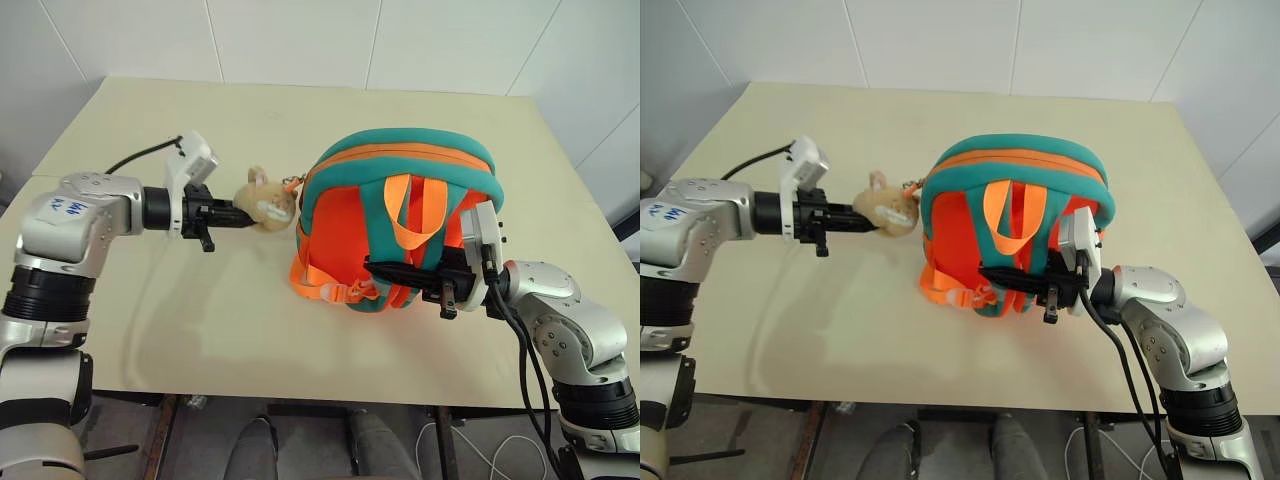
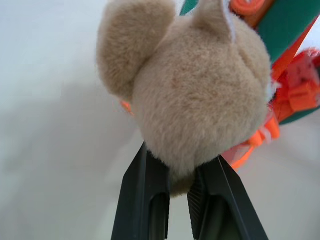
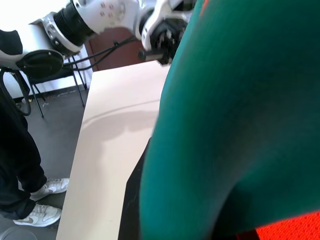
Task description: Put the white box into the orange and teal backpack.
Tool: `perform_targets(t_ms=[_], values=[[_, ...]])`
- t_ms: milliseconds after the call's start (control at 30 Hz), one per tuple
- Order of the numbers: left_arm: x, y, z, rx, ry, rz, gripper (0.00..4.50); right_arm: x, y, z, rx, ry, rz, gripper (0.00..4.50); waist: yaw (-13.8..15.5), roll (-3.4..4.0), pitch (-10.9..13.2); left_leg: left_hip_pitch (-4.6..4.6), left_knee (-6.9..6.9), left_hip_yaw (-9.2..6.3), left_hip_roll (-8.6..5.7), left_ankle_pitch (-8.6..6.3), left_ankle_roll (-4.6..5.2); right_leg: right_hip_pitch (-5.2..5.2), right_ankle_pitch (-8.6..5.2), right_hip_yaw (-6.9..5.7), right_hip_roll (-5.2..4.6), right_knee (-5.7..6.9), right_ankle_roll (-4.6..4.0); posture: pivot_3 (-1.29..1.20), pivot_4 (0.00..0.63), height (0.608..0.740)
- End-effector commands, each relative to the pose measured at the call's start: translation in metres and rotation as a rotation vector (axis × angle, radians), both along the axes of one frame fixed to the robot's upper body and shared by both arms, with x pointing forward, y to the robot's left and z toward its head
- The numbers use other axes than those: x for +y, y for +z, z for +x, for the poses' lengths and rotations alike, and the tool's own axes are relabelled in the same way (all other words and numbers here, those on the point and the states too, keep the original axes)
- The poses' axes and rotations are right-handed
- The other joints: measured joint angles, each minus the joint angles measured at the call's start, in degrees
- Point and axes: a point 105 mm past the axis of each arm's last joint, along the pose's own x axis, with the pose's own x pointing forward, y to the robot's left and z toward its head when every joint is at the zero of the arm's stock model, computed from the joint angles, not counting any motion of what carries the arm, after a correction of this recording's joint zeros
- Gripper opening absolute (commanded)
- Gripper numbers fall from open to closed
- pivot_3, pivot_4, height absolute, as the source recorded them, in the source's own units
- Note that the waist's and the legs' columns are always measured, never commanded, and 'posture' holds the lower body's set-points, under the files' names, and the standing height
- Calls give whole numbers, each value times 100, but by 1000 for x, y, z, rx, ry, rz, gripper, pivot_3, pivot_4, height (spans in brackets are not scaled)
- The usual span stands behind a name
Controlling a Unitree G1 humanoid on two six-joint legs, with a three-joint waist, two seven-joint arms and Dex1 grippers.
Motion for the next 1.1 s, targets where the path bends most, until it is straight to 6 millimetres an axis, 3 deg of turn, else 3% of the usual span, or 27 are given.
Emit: perform_targets(t_ms=[33, 267, 400, 433, 567, 733, 867, 1000, 1100], values=[[0, -22, 4, 28, -12, 82, 167, 0, 11, -6, -45, 14, 22, 0, 1, 0, 0, 0, 0, 0, 0, 0, 0, 0, 0, 0, 0, 0, 0, 0, 150, 740], [-11, -61, 4, 108, -40, 120, 166, -2, 13, -3, -60, -12, 11, 0, 10, 0, 0, -2, 0, 0, 0, 0, 0, 0, 0, 0, -1, -1, 0, 0, 150, 740], [-18, -45, 2, 65, -69, 0, 149, -6, 12, 1, -34, -64, -33, 0, 13, 0, 0, -2, 0, -1, 0, 0, 0, 0, 0, -1, -1, 0, 0, 0, 150, 740], [-17, -38, 0, 46, -76, -35, 499, -8, 12, 2, -21, -76, -56, 0, 13, 0, 0, -2, 1, -1, 0, 0, 0, 0, 0, 0, -2, 1, 0, 0, 150, 740], [-9, -27, -8, 35, -74, -88, 1753, -18, 5, -1, -5, -97, -213, 1300, 31, 2, 2, -5, 0, -3, 0, 0, 0, 0, 0, -4, -5, -1, 0, 0, 150, 740], [8, -17, -14, -4, -24, -137, 3293, -38, 21, -3, -60, -160, -293, 2977, 23, 5, 4, -5, 0, -4, 0, -1, 1, 0, 0, -4, -6, -2, 0, 0, 150, 740], [31, -12, -17, -81, 38, -129, 4493, -74, 33, -10, -60, -266, -410, 4296, 21, 6, 4, -4, -2, -4, 0, -1, 2, 0, -1, -5, -7, -4, -1, 0, 150, 740], [50, -8, -20, -140, 73, -132, 4500, -127, 35, -11, -31, -444, -539, 4439, 26, 5, 3, -3, -8, -1, 0, -3, 6, 0, -4, -7, -9, -11, -6, 0, 150, 740], [56, -8, -19, -157, 82, -133, 4500, -149, 37, -10, -33, -524, -567, 4439, 21, 5, 3, -1, -4, 6, -2, -4, 7, 5, -2, -5, -11, -18, -4, 0, 150, 740]])
